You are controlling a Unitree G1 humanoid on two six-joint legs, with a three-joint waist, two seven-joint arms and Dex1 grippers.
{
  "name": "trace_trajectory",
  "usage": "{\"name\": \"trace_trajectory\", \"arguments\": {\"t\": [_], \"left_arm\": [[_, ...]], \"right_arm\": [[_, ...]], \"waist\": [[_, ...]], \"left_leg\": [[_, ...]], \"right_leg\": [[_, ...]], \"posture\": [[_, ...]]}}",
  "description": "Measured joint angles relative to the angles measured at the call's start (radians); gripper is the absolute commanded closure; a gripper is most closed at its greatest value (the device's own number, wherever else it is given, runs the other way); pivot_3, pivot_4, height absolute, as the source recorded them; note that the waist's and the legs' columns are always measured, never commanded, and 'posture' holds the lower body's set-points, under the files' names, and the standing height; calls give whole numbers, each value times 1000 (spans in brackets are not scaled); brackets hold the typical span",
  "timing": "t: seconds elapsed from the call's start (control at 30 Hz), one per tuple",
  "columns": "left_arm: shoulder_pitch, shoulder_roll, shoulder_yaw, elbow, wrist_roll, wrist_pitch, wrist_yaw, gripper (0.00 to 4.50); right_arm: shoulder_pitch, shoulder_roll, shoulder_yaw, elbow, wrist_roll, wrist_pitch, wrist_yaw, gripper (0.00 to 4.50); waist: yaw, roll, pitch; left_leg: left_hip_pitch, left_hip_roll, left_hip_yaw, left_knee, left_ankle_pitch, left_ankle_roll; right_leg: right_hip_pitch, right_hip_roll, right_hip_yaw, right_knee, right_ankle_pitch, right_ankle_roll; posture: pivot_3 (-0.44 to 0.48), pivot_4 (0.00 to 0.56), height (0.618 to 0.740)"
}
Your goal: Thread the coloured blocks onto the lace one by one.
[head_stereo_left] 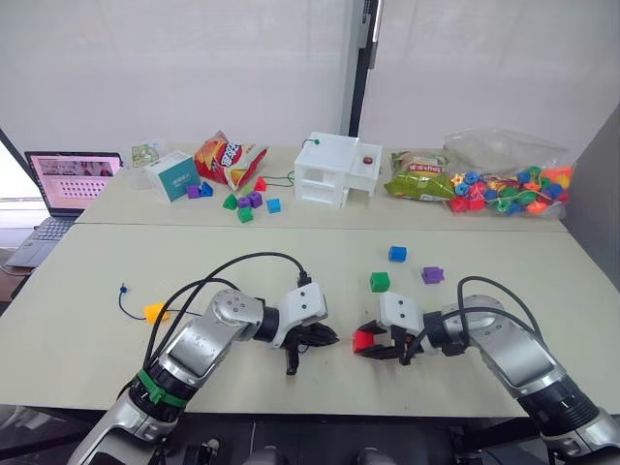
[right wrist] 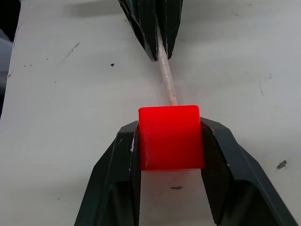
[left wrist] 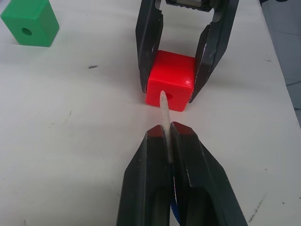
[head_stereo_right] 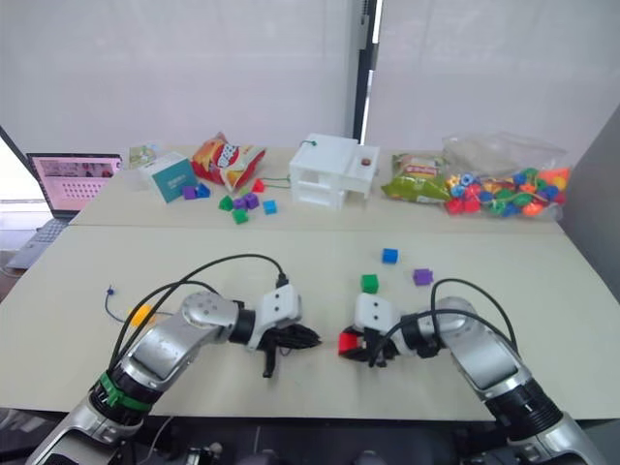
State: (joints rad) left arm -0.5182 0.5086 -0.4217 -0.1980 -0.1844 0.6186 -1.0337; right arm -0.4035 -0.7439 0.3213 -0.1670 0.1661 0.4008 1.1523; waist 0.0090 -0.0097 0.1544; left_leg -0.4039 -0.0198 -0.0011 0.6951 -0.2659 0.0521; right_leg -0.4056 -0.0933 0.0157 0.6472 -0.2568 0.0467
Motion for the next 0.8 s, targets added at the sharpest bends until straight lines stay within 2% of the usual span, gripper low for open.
{"name": "trace_trajectory", "arguments": {"t": [0.63, 0.8], "left_arm": [[-19, -48, -38, 2, 25, 46, 6, 4500], [-35, -84, -37, 40, 28, 59, 16, 4500]], "right_arm": [[0, 3, 8, -35, -5, 49, -7, 3318], [0, 8, -1, -38, -17, 68, -14, 3318]], "waist": [[3, 0, 0], [7, 0, 0]], "left_leg": [[0, 0, 0, 1, 0, 0], [0, -1, 0, 2, 0, 0]], "right_leg": [[0, 0, 0, 0, 0, 0], [2, -1, -1, 0, 1, 1]], "posture": [[0, 150, 740], [0, 150, 740]]}}
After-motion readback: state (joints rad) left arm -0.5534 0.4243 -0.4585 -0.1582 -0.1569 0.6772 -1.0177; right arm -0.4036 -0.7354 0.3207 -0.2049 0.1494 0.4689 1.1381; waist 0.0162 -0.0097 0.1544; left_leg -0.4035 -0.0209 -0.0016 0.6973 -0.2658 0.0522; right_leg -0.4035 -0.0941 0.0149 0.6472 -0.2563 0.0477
